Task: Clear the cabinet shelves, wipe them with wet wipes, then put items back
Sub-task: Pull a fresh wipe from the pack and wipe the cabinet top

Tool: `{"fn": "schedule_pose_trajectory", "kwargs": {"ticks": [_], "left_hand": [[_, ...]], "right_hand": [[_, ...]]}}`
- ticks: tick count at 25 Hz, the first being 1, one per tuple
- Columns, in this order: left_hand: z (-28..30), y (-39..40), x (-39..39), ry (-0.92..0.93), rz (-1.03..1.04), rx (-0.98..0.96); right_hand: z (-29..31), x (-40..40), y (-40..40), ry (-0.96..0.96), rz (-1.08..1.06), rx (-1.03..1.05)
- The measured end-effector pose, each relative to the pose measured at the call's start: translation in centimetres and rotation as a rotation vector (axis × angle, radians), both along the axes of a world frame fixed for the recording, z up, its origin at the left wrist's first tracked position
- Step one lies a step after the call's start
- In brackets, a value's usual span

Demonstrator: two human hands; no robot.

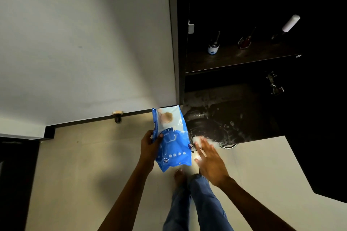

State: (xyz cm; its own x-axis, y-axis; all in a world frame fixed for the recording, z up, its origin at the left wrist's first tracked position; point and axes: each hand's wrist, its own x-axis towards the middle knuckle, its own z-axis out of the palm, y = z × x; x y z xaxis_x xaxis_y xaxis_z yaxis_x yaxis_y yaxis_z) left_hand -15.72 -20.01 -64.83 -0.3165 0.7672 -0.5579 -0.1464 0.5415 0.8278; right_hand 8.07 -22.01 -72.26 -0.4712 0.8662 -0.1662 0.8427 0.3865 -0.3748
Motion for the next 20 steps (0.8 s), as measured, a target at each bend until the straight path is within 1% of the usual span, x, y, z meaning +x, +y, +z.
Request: {"fn": "schedule_pose_trajectory", "kwargs": {"ticks": [3, 5, 6, 7, 8, 9, 11, 12, 13, 15, 16, 17, 18, 20], "left_hand": [[-0.3, -0.1, -0.4, 0.016, -0.005, 0.006], [-0.7, -0.1, -0.8, 0.016, 0.016, 0.0], [-0.8, 0.1, -0.9, 0.012, 0.027, -0.006], [-1.0, 0.1, -0.9, 0.006, 0.035, -0.008], [-1.2, 0.2, -0.8, 0.001, 0.035, -0.007], [-1.5, 0.3, -0.6, -0.001, 0.03, -0.008], [-1.8, 0.5, 0.0, -0.003, 0.017, -0.006], [-1.9, 0.6, 0.4, -0.001, 0.008, -0.009], [-2.0, 0.6, 0.8, -0.003, 0.003, -0.012], [-2.3, 0.6, 1.5, -0.007, -0.01, -0.012], [-2.5, 0.7, 1.7, -0.01, -0.01, -0.014], [-2.7, 0.7, 1.9, -0.017, -0.001, -0.014], [-2.8, 1.0, 2.1, -0.027, 0.0, -0.007], [-3.5, 1.6, 2.9, -0.051, -0.014, -0.023]], "right_hand": [[-0.1, -3.3, 3.6, 0.074, 0.18, 0.042], [0.0, -4.9, 7.8, 0.029, 0.259, 0.082], [0.0, -5.1, 10.0, -0.012, 0.264, 0.094], [0.0, -5.0, 12.0, -0.039, 0.232, 0.076], [0.0, -4.7, 13.7, -0.046, 0.134, 0.048], [-0.2, -3.8, 14.8, -0.028, -0.007, 0.024], [-0.2, -2.3, 15.0, 0.018, -0.281, 0.024], [-0.1, -2.1, 14.1, 0.017, -0.307, 0.048], [-0.1, -2.2, 12.8, 0.017, -0.245, 0.072], [-0.4, -2.9, 11.0, 0.015, 0.039, 0.108], [-0.5, -3.0, 11.3, 0.015, 0.16, 0.101], [-0.5, -2.7, 12.4, 0.008, 0.197, 0.098], [-0.5, -2.1, 13.7, 0.001, 0.132, 0.092], [-0.6, 0.5, 15.2, -0.011, -0.157, 0.039]]}}
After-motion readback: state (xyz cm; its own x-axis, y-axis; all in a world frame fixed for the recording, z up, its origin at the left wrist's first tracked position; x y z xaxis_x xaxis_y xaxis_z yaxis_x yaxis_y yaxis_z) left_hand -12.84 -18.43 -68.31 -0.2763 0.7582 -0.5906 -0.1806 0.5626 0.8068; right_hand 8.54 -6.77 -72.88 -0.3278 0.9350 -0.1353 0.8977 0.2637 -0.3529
